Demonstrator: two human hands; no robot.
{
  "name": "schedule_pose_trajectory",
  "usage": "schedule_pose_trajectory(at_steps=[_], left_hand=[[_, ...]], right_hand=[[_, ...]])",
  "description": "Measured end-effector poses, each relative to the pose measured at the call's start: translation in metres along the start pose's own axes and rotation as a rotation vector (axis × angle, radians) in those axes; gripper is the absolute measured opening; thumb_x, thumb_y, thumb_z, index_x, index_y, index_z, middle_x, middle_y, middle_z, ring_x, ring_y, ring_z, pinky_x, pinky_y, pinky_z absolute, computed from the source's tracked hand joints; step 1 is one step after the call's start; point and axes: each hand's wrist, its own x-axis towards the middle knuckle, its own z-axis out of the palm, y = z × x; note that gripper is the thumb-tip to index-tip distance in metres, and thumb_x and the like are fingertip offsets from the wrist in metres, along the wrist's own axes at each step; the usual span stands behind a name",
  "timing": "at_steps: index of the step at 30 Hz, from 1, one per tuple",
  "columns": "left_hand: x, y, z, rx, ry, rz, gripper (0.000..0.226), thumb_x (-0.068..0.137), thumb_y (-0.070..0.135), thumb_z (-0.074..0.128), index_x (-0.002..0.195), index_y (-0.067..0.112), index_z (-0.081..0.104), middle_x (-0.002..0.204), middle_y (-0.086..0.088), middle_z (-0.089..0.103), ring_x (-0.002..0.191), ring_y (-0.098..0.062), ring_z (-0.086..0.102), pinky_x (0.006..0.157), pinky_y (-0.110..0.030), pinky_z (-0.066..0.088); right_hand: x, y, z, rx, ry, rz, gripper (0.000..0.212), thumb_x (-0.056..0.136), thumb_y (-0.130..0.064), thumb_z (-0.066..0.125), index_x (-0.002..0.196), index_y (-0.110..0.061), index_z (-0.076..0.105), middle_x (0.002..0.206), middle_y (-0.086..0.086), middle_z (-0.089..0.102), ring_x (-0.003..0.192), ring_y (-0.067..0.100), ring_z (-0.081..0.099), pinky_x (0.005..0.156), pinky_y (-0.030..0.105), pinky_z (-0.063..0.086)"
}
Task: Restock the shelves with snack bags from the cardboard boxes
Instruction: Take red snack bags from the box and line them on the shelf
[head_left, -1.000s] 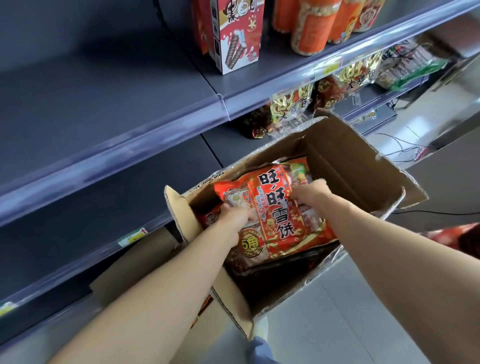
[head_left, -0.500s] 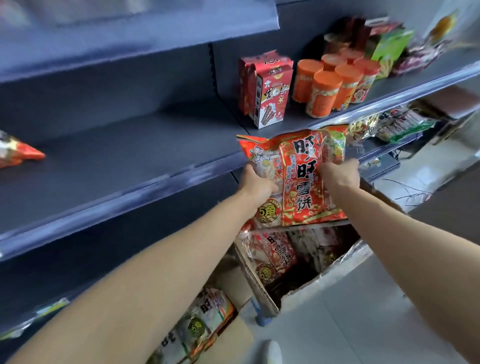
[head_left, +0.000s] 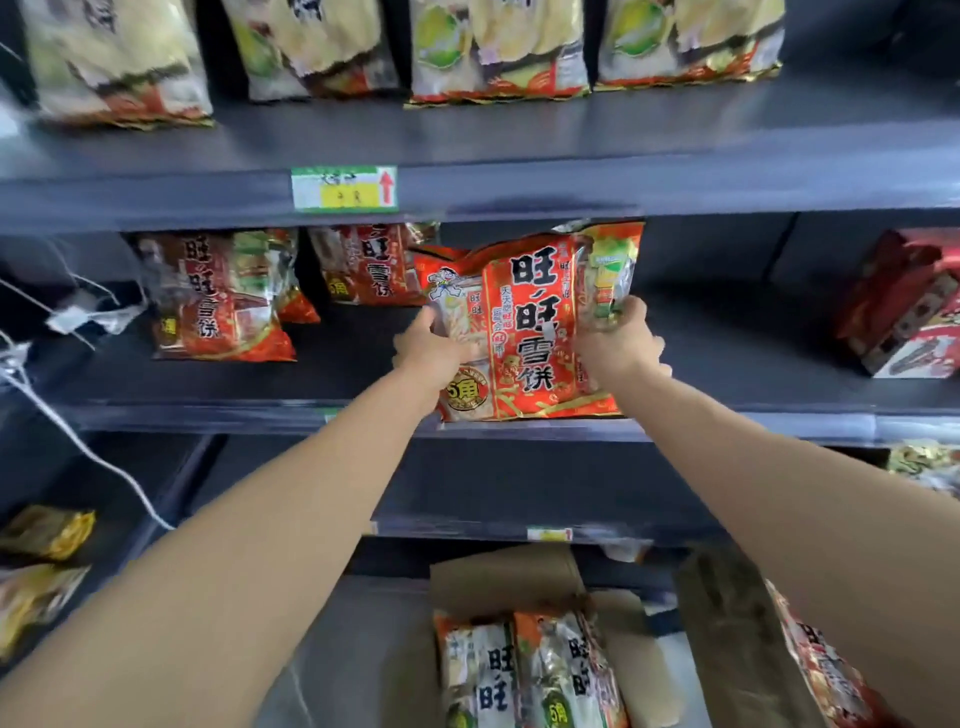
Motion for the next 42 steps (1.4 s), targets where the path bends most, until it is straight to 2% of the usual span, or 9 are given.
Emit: schedule_pose_trajectory(at_steps=[5,14,17,23,28,31,36,40,42], left_hand=[[0.082,-0.022,-0.097,0.075,0.113,0.001,0.059,0.078,0.017,0.075,0.130,0.029,0.048,0.132,-0.006,0.052,0.111,-0.028,0.057,0.091,-0.040,0.052],[0.199,-0.035,-0.165,0.018,0.147,0.051,0.056,0.086,0.004,0.067,0.136,0.021,0.049,0.131,-0.008,0.058,0.110,-0.025,0.061,0.091,-0.035,0.054],[0.223,-0.036,-0.174,0.031,0.171,0.062,0.063,0.088,0.004,0.064,0.144,0.021,0.041,0.139,-0.006,0.053,0.107,-0.021,0.061,0.076,-0.026,0.055],[0.242,-0.040,-0.170,0.117,0.190,0.064,0.055,0.091,0.007,0.059,0.142,0.018,0.043,0.136,-0.007,0.055,0.113,-0.023,0.060,0.074,-0.023,0.048],[0.226,-0.036,-0.164,0.174,0.260,-0.015,0.055,0.092,0.014,0.059,0.140,0.006,0.033,0.139,-0.014,0.050,0.121,-0.032,0.053,0.094,-0.035,0.046],[0.205,-0.032,-0.157,0.160,0.264,-0.036,0.072,0.094,0.012,0.055,0.150,0.004,0.009,0.149,-0.014,0.039,0.129,-0.032,0.047,0.103,-0.036,0.041],[0.162,-0.033,-0.127,0.221,0.057,0.160,0.016,0.089,0.013,0.059,0.102,0.014,0.048,0.111,-0.008,0.058,0.102,-0.029,0.060,0.089,-0.041,0.053],[0.111,-0.024,-0.074,0.281,-0.272,0.256,0.017,0.089,0.007,0.057,0.082,0.021,0.051,0.087,-0.008,0.059,0.082,-0.025,0.057,0.081,-0.042,0.052],[0.079,-0.017,-0.039,0.299,-0.441,0.287,0.017,0.089,0.002,0.055,0.085,0.018,0.053,0.075,-0.003,0.056,0.072,-0.021,0.054,0.072,-0.035,0.049]], right_hand=[[0.005,-0.061,0.105,0.098,-0.126,-0.045,0.066,0.084,-0.037,0.056,0.142,-0.039,0.024,0.141,0.014,0.038,0.128,0.037,0.036,0.111,0.049,0.031],[0.038,-0.116,0.216,0.247,-0.174,-0.195,0.078,0.081,-0.018,0.063,0.147,-0.029,0.022,0.127,0.001,0.060,0.112,0.024,0.059,0.096,0.038,0.050],[0.049,-0.120,0.237,0.252,-0.198,-0.189,0.084,0.081,-0.014,0.064,0.149,-0.030,0.017,0.129,-0.002,0.059,0.113,0.022,0.059,0.098,0.036,0.049],[0.058,-0.122,0.254,0.300,-0.196,-0.190,0.078,0.077,-0.005,0.067,0.141,-0.026,0.028,0.118,-0.003,0.059,0.099,0.013,0.057,0.065,0.013,0.045],[0.065,-0.119,0.256,0.211,-0.194,-0.185,0.105,0.042,-0.034,0.070,0.138,-0.033,0.026,0.131,0.007,0.052,0.113,0.029,0.058,0.090,0.046,0.054],[0.056,-0.119,0.247,0.047,-0.082,-0.154,0.091,0.075,-0.018,0.066,0.150,-0.019,0.014,0.145,0.011,0.035,0.128,0.031,0.043,0.103,0.045,0.043],[0.039,-0.099,0.213,-0.003,-0.002,-0.290,0.027,0.086,-0.012,0.052,0.113,-0.015,0.055,0.117,0.010,0.057,0.106,0.027,0.055,0.085,0.029,0.044],[0.007,-0.065,0.154,-0.230,-0.042,-0.399,0.021,0.086,0.001,0.045,0.094,-0.012,0.059,0.100,0.010,0.058,0.090,0.031,0.052,0.068,0.027,0.036],[-0.006,-0.033,0.116,-0.327,-0.048,-0.416,0.027,0.087,0.001,0.045,0.104,-0.010,0.063,0.108,0.009,0.059,0.097,0.030,0.055,0.076,0.025,0.040]])
